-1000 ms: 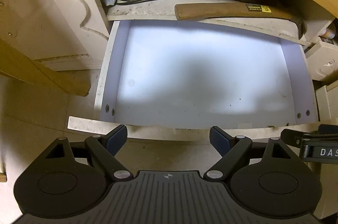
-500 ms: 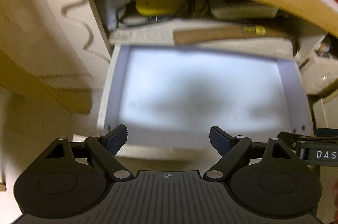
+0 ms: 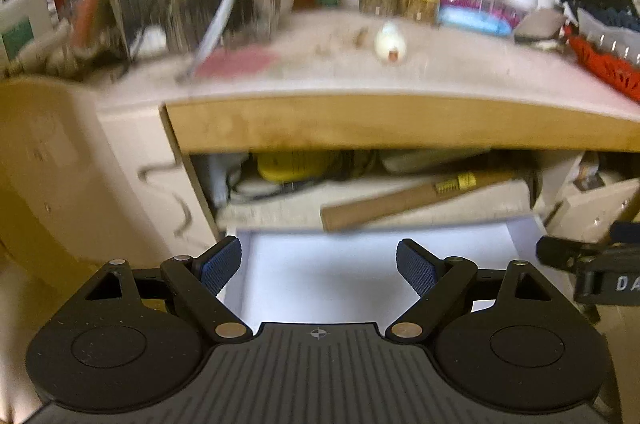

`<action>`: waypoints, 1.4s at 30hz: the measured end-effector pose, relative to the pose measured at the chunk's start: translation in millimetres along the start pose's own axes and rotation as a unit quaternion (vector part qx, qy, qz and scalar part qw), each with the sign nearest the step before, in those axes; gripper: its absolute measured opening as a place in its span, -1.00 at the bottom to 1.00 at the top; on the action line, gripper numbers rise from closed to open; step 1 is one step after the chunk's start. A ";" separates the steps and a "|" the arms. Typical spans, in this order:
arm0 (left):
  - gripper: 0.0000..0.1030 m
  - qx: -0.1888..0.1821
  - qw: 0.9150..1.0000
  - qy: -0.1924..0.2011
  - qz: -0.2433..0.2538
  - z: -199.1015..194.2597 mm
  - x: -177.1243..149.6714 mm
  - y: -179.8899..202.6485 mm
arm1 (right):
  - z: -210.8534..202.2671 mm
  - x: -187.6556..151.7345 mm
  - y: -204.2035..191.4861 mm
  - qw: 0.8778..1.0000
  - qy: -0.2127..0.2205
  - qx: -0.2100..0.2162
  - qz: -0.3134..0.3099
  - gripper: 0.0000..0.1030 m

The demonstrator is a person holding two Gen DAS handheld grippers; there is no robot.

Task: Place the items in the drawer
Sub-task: 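Raise the left gripper to the tabletop toward the white egg-shaped figurine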

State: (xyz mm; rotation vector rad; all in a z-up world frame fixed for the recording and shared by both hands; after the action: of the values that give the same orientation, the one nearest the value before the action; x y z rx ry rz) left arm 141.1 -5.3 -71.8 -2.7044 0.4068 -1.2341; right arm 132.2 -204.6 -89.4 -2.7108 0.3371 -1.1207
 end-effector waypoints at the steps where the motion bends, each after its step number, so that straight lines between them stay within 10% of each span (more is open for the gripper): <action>1: 0.67 0.003 1.000 0.012 0.000 -2.6 4.5 -0.8 | -4.5 5.4 -1.6 1.000 0.017 0.004 -0.003 0.99; 12: 0.67 0.032 0.985 0.170 0.015 -47.6 50.8 -3.8 | -53.3 49.6 -20.9 0.984 0.166 0.041 -0.043 0.99; 22: 0.67 0.035 0.973 0.229 0.004 -68.6 64.7 -6.9 | -96.5 69.4 -30.0 0.957 0.272 0.076 -0.058 0.99; 42: 0.67 -0.037 0.971 0.233 0.024 -42.2 73.2 -3.8 | -91.4 66.7 -33.2 0.960 0.259 0.084 -0.062 0.99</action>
State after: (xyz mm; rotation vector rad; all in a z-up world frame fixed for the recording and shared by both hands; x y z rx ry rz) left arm 155.7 -24.4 9.4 -2.4217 0.5745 -1.8742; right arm 117.5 -199.3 27.5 -2.2834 0.1317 -1.8026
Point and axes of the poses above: each gripper's, at about its wrist camera, not at the fingertips, and z roughly the way its jaws point, y to its right, x to its top, the point moved 10 cm from there along z, roughly the way its jaws point, and after that the axes turned 14 degrees about z, right-handed, at the moved point
